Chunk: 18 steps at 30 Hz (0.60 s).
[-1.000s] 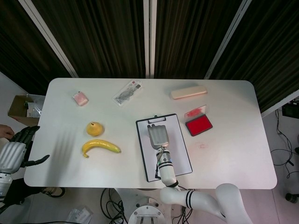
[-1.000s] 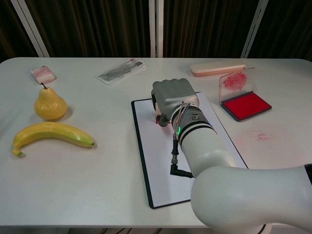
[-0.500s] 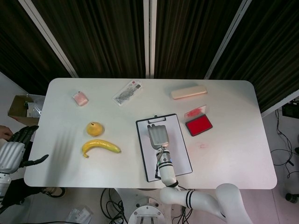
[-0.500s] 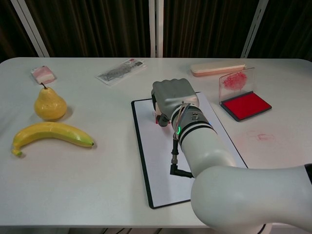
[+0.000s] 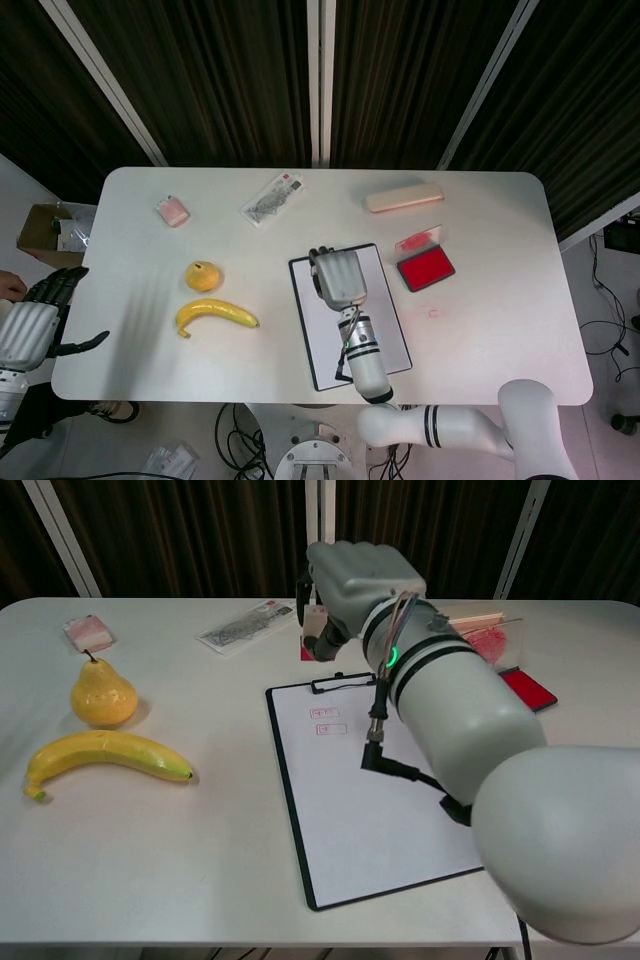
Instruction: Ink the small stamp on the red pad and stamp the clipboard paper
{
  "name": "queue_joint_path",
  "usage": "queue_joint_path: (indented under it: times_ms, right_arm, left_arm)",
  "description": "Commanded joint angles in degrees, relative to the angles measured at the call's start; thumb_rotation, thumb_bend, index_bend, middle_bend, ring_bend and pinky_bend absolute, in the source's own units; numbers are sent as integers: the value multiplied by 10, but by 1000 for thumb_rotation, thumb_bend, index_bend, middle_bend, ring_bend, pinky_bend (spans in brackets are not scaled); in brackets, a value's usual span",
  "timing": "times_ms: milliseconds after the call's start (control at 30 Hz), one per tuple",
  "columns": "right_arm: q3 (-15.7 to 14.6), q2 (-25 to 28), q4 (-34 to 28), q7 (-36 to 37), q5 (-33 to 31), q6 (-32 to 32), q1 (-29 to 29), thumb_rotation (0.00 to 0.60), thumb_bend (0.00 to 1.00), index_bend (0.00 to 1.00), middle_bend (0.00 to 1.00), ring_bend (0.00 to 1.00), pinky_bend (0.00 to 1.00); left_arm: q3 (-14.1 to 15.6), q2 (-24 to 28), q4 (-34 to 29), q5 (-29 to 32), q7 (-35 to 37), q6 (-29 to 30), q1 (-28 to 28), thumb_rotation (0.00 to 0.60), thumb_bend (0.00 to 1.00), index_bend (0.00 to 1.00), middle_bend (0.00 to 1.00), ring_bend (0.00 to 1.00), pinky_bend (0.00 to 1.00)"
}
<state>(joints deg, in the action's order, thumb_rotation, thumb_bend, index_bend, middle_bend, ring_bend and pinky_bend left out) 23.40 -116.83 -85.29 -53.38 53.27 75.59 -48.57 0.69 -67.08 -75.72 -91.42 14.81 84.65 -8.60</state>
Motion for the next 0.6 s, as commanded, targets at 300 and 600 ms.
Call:
queue_joint_path:
  times_ms: [300, 600]
  right_arm:
    - [-74, 337, -187, 98, 140, 51, 156, 600, 427, 750, 638, 852, 933]
    - [-183, 399, -49, 351, 233, 17, 240, 600, 427, 749, 638, 856, 933]
  left_arm:
    - [3, 6, -41, -5, -43, -8, -4, 217, 105, 80, 92, 94, 184]
    - [5, -5, -58, -6, -73, -28, -13, 218, 105, 80, 92, 94, 184]
